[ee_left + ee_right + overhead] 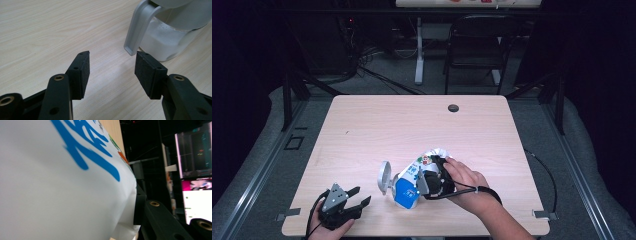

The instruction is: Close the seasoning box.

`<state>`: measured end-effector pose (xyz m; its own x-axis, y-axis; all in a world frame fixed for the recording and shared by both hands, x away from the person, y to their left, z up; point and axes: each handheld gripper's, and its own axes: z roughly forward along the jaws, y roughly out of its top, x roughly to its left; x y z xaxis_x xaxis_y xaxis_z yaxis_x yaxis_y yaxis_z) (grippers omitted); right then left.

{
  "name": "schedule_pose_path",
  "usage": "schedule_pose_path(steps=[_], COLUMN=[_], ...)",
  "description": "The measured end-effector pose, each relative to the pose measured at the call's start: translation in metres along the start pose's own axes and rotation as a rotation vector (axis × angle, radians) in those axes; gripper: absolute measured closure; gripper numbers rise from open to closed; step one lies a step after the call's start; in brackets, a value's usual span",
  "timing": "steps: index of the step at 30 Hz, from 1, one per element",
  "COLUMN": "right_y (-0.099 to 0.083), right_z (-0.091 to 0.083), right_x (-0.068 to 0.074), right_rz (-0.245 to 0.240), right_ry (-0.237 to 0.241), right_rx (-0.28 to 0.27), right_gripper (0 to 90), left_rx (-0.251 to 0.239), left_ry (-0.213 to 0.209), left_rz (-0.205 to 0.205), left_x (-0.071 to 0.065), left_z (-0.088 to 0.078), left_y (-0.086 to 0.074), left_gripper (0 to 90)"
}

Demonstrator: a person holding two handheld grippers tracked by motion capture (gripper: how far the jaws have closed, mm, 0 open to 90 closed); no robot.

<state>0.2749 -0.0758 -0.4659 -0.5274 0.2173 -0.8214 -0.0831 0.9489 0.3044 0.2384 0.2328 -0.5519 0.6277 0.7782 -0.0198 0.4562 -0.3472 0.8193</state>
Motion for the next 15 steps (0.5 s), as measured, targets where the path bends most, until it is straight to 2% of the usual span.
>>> schedule_pose_path(steps=[11, 15], right_y=[-0.01, -0.013], right_z=[0.005, 0.007], right_x=[0.0, 0.001], right_rz=[0.175, 0.221], right_ry=[0.146, 0.185], right_rx=[-0.01, -0.01], right_gripper=[73.8, 73.8], left_rx=[0.001, 0.002], left_ry=[0.001, 0.001], left_rz=[0.003, 0.004], left_x=[0.0, 0.0], left_z=[0.0, 0.0], left_y=[0.0, 0.0], left_gripper=[46.6, 46.6])
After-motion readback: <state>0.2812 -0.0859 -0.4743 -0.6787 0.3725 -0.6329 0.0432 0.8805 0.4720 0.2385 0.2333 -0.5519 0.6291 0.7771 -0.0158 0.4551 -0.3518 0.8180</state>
